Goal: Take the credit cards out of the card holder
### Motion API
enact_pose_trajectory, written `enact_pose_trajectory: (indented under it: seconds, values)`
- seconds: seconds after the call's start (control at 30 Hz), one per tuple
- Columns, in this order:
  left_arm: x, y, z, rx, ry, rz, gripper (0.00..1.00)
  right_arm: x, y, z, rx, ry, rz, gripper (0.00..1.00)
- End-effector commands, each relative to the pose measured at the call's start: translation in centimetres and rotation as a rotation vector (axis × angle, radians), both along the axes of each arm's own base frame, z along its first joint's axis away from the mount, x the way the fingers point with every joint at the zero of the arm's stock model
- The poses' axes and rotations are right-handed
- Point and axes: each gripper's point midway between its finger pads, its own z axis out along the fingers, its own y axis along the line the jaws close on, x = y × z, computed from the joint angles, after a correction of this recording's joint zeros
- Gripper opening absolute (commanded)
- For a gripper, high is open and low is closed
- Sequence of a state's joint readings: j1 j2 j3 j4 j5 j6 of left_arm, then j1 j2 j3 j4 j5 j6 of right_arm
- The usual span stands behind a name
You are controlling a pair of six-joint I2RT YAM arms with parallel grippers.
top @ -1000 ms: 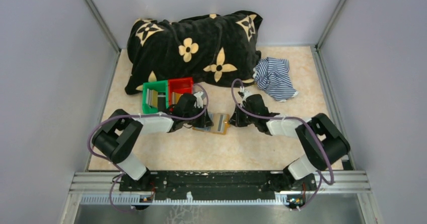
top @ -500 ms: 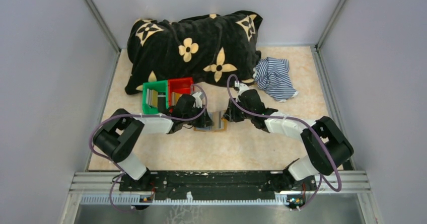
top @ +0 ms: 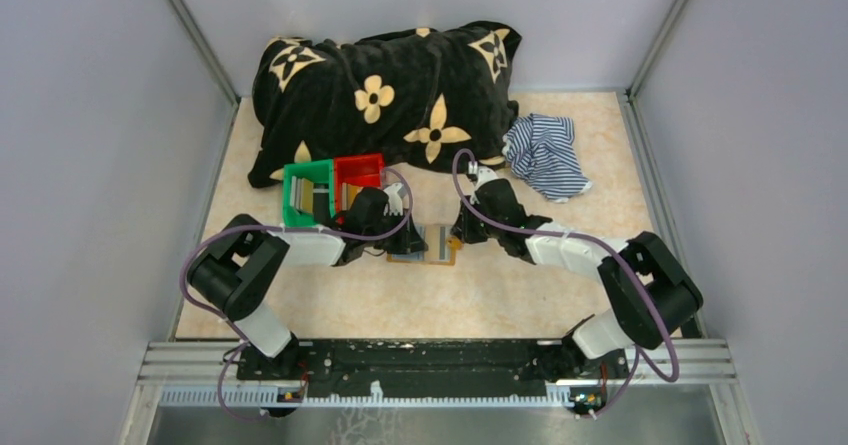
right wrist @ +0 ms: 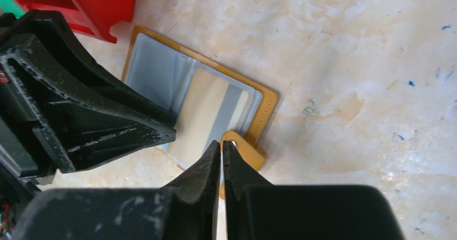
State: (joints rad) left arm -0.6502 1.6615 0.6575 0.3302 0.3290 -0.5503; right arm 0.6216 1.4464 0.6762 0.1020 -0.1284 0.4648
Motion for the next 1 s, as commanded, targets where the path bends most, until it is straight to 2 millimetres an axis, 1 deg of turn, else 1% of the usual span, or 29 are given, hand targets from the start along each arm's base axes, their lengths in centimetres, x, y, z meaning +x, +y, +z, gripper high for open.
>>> enact_pose_trajectory:
  seconds: [0.0,0.07,0.17,0.27,0.37,0.47,0.63,0.77,0.97]
  values:
    - [-0.8,0.1,-0.9,0.001,0.033,-0.016,0.27,0.6,2.9,3.1,0.081,-0.075,0.043,0.01]
    - [-0.8,0.0,-0.9,-0.003,0.036,-0.018,0.27,0.5,3.0,2.4,0.070,-0.057,0.028,0.00]
    - [-0.9,0.0,-0.8,-0.006,0.037,-0.018,0.27,0.8,1.9,0.8,0.028,-0.024,-0.038,0.00]
    - [-0.9,0.0,-0.8,-0.007,0.035,-0.018,0.27,0.7,0.9,-0.4,-0.012,0.000,-0.066,0.00]
    - [-0.9,0.0,-0.9,-0.008,0.036,-0.018,0.27,0.7,-0.1,-1.0,-0.047,0.004,-0.107,0.00]
    - [-1.0,0.0,-0.9,-0.014,0.038,-0.019,0.27,0.7,-0.6,-1.4,-0.069,0.009,-0.118,0.00]
    - [-1.0,-0.2,-0.7,-0.024,0.039,-0.027,0.27,0.3,-0.1,-2.9,-0.079,0.048,-0.085,0.00]
    - [-0.9,-0.6,-0.2,-0.043,0.033,-0.038,0.27,-0.1,0.1,-4.1,-0.075,0.076,-0.075,0.00]
    - [-1.3,-2.2,1.4,-0.153,0.026,-0.089,0.27,-0.5,0.5,-5.0,-0.060,0.098,-0.052,0.00]
